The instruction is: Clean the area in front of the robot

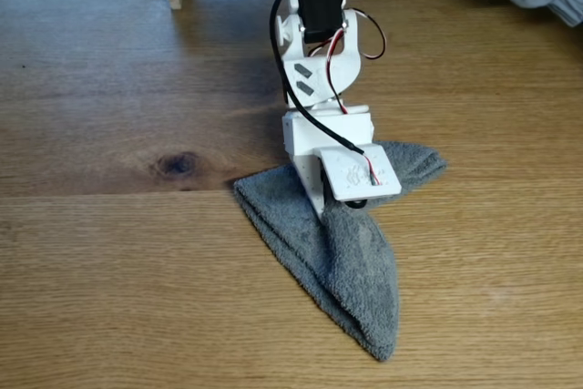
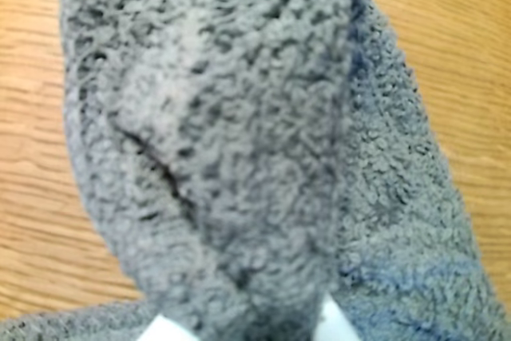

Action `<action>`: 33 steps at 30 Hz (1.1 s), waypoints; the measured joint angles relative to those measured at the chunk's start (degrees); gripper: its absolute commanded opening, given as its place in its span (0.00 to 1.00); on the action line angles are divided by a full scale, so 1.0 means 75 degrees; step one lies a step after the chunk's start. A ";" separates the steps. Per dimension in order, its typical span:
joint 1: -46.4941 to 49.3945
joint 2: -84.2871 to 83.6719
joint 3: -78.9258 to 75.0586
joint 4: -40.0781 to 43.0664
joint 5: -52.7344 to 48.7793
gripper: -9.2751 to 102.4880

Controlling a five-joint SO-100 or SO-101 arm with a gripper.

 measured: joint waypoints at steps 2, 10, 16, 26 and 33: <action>0.0000 0.0012 -0.0070 0.0621 -0.0129 0.08; -0.0188 0.0973 0.0117 0.4043 0.0176 0.08; -0.0375 0.2367 0.1945 0.4816 0.0469 0.08; -0.0867 0.4840 0.7230 0.2801 0.0223 0.08; -0.1617 0.6961 1.0441 0.1312 0.0047 0.08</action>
